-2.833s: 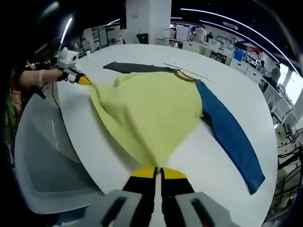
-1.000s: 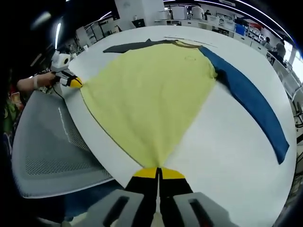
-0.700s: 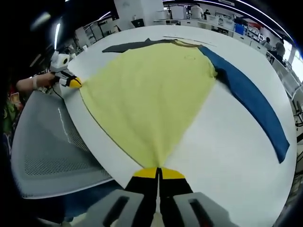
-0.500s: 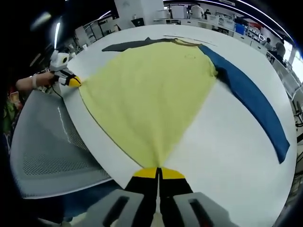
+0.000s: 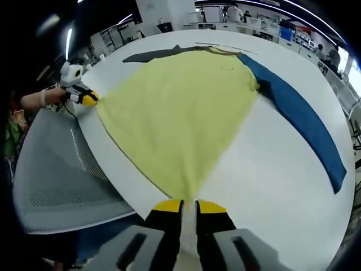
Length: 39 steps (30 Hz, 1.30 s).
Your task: Fold the garment on the visible template until the final outline fits inside the template.
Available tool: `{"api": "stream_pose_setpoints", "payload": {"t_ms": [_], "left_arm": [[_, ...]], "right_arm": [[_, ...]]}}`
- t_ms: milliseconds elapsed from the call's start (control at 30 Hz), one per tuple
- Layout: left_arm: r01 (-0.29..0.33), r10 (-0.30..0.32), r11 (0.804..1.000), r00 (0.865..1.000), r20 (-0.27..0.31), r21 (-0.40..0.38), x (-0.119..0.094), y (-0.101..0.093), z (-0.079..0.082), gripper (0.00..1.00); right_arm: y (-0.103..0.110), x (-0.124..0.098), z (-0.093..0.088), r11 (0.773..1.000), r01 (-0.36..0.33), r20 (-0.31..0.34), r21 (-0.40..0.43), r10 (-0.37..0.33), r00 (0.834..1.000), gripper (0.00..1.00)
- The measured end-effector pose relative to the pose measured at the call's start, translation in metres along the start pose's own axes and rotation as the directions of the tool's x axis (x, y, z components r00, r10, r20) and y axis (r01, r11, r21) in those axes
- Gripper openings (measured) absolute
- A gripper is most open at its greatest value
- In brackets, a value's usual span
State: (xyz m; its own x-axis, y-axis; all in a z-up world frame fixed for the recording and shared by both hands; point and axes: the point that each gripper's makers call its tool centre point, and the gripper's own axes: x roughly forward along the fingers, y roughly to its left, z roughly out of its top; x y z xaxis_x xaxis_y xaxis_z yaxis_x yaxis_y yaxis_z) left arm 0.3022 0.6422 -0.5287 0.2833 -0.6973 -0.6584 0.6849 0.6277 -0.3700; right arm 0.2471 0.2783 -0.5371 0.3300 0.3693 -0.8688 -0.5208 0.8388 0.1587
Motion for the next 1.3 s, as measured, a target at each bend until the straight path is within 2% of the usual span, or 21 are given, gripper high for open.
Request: {"api": "stream_pose_setpoints", "payload": {"t_ms": [67,133,167,233,300,433,533,600,633,700,733,800,867,967,1100,1167,1300], "left_arm": [[0.001,-0.001,1.000,1.000,0.001,0.014,-0.002,-0.001,0.002,0.24],[-0.024,0.022,0.998,0.999,0.029,0.058,-0.006,0.005,0.007,0.32],[-0.041,0.039,0.997,0.999,0.036,0.065,-0.009,0.009,0.010,0.39],[-0.083,0.078,0.993,0.995,0.062,0.087,-0.014,0.018,0.018,0.46],[-0.082,0.075,0.992,0.995,0.068,0.100,-0.019,0.021,0.022,0.53],[-0.130,0.119,0.982,0.989,0.087,0.138,-0.032,0.032,0.034,0.64],[-0.166,0.150,0.975,0.982,0.114,0.148,-0.043,0.038,0.044,0.66],[-0.194,0.173,0.971,0.974,0.144,0.142,-0.051,0.045,0.051,0.70],[-0.204,0.182,0.969,0.971,0.157,0.139,-0.054,0.049,0.054,0.72],[-0.226,0.202,0.963,0.966,0.164,0.146,-0.057,0.053,0.057,0.75],[-0.232,0.207,0.961,0.964,0.165,0.148,-0.058,0.054,0.058,0.76],[-0.243,0.216,0.956,0.963,0.162,0.167,-0.059,0.058,0.057,0.80],[-0.248,0.223,0.952,0.963,0.149,0.177,-0.061,0.063,0.053,0.82],[-0.262,0.235,0.950,0.958,0.166,0.168,-0.064,0.065,0.055,0.87],[-0.264,0.238,0.948,0.959,0.151,0.179,-0.062,0.068,0.051,0.88],[-0.265,0.238,0.947,0.959,0.154,0.182,-0.064,0.070,0.052,0.89],[-0.270,0.243,0.946,0.956,0.162,0.179,-0.066,0.072,0.057,0.88]], "right_arm": [[-0.003,-0.004,0.002,1.000,0.011,0.029,-0.004,-0.011,1.000,0.26],[-0.007,-0.009,0.004,1.000,0.025,0.059,0.013,-0.026,0.998,0.36],[-0.009,-0.011,0.005,0.999,0.033,0.071,0.021,-0.034,0.997,0.39],[-0.019,-0.016,0.007,0.998,0.046,0.101,0.039,-0.050,0.994,0.41],[-0.023,-0.021,0.011,0.997,0.052,0.127,0.056,-0.059,0.990,0.42],[-0.035,-0.032,0.017,0.993,0.095,0.174,0.071,-0.106,0.979,0.59],[-0.050,-0.042,0.029,0.987,0.127,0.269,0.097,-0.149,0.952,0.73],[-0.057,-0.049,0.032,0.981,0.135,0.297,0.141,-0.172,0.939,0.77],[-0.061,-0.053,0.035,0.977,0.144,0.322,0.158,-0.189,0.928,0.81],[-0.068,-0.061,0.039,0.970,0.163,0.347,0.181,-0.219,0.912,0.87],[-0.073,-0.062,0.039,0.968,0.163,0.347,0.190,-0.222,0.911,0.91],[-0.078,-0.067,0.042,0.964,0.168,0.370,0.207,-0.236,0.899,0.96],[-0.086,-0.072,0.041,0.958,0.179,0.370,0.223,-0.253,0.894,0.97],[-0.096,-0.079,0.041,0.948,0.190,0.382,0.256,-0.280,0.881,0.96],[-0.111,-0.086,0.041,0.933,0.209,0.391,0.292,-0.316,0.864,0.91],[-0.117,-0.088,0.041,0.928,0.218,0.395,0.302,-0.330,0.857,0.92],[-0.132,-0.093,0.039,0.911,0.246,0.391,0.330,-0.369,0.843,0.85]]}}
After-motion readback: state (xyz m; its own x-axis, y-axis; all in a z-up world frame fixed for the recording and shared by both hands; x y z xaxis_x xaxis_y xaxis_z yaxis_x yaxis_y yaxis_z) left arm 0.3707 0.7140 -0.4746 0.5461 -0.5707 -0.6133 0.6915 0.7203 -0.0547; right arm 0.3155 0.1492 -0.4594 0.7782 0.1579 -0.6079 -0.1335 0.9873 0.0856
